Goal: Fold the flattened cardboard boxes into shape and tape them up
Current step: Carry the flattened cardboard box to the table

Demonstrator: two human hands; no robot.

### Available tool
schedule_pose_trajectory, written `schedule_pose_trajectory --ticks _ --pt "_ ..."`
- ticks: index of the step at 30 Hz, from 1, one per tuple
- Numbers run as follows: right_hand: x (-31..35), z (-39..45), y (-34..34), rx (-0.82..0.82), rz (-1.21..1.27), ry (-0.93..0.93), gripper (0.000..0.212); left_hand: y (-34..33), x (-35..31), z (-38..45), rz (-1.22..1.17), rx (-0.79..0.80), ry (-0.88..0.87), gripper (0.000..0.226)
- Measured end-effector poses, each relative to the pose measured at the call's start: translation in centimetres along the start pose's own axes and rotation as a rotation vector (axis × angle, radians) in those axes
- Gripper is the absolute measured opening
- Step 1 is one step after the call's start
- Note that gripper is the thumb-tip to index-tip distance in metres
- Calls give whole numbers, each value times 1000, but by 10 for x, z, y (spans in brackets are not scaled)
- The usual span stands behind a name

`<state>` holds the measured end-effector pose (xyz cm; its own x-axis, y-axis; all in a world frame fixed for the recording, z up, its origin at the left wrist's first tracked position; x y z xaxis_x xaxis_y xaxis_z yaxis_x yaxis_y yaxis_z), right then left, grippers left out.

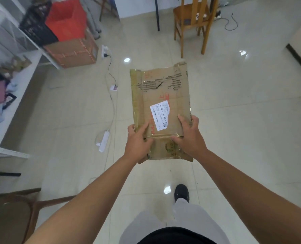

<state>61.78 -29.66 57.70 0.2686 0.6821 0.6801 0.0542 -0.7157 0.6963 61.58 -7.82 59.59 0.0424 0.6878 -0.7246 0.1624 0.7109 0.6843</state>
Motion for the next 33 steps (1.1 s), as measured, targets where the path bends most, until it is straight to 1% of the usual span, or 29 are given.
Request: schedule_pose_trajectory --ticks 4,8,12,16,20,26,33 --pt "9 50 20 27 19 9 85 0 -14 48 33 -38 11 62" --pt "18 92 26 -33 15 53 85 5 -16 97 44 -85 -19 60" --pt "31 143 20 -43 13 10 86 9 -12 151 37 -119 -39 57" --pt "51 202 12 -34 -37 -26 89 17 4 218 46 -128 -17 56" --pt "86 272 11 -40 -110 -52 91 33 21 293 25 -103 -47 59" --pt "154 379 12 -54 -140 -83 91 85 41 411 28 -94 -74 61" --pt "210 488 10 -5 -139 -57 91 126 62 508 -22 -134 -65 67"
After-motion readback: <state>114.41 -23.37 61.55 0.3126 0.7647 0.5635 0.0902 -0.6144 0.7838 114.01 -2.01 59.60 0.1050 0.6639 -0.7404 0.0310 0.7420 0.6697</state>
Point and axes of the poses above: each hand's wrist, its own z-axis towards the middle knuckle, its own y-axis out of the back of the hand, x = y × z, the point moved 1 cm from there along z, towards the middle knuckle, and after that the axes turned 13 degrees about -y, right-handed, at the moved point
